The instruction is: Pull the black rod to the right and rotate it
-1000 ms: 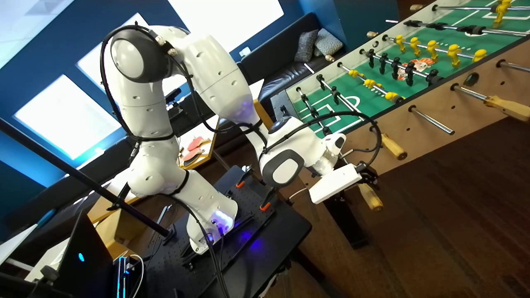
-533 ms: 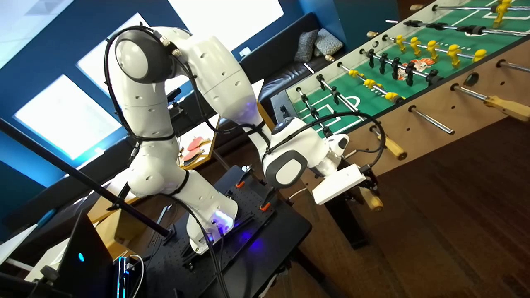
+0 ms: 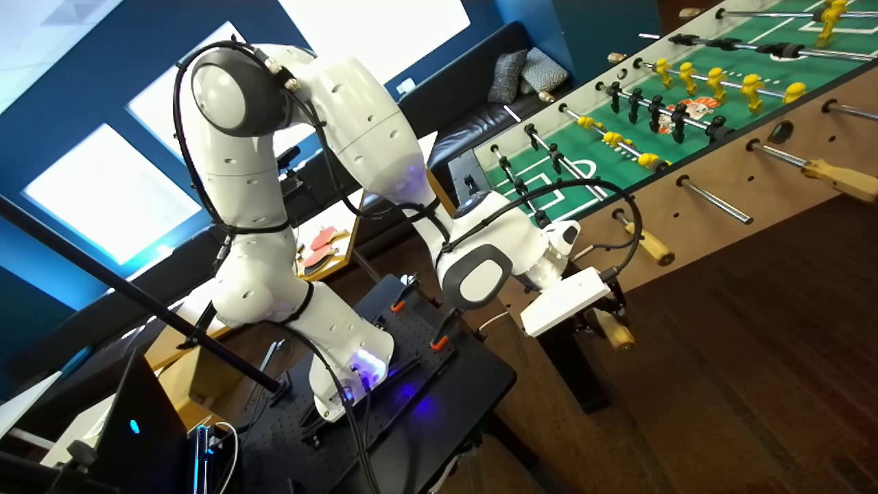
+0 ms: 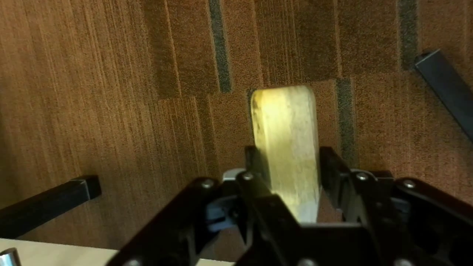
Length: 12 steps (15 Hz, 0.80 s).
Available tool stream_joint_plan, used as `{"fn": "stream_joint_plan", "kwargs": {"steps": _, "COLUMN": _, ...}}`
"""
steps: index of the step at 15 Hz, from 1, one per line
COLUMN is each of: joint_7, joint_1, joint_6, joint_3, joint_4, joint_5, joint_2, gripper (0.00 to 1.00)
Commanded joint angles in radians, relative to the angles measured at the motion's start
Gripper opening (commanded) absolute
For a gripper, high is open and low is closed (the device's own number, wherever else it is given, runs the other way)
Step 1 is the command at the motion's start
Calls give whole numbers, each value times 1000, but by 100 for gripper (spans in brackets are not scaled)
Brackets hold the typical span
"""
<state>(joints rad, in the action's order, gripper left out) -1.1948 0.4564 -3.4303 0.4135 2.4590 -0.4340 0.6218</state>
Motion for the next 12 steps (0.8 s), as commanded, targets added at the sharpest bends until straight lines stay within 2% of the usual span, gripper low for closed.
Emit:
{"fn": "stream_joint_plan", "kwargs": {"steps": 1, "joint_7": -27, "joint_1": 86, "joint_6": 189, "joint_3": -58, "joint_4": -14, "joint_5": -81, "joint_2": -98, "gripper": 19}}
{"fn": "stream_joint_plan", "kwargs": {"steps": 4, "joint_7": -93, "joint_1": 287, "joint_6": 384, "joint_3": -267, "joint_4": -79, "joint_5": -104, "joint_2": -147, "gripper": 19}}
{"fn": "stream_joint_plan", "kwargs": {"steps": 6, "joint_7": -206, "joint_1": 412, "joint_6": 529, "joint_3": -412, "joint_4": -143, "joint_5": -20, "joint_2": -150, "gripper": 19}}
{"fn": "stream_joint_plan", "kwargs": {"steps": 9, "joint_7": -438, "joint_1": 476, "joint_6": 753, "joint_3": -506, "joint_4": -274, "joint_5": 191, "joint_2": -123, "gripper": 19}}
{"fn": "stream_joint_plan", "kwargs": {"steps": 12, "joint_7": -621, "joint_1": 460, "joint_6": 979, "joint_3": -501, "joint_4": -419, "joint_5": 329, "joint_2": -77, "gripper": 19}}
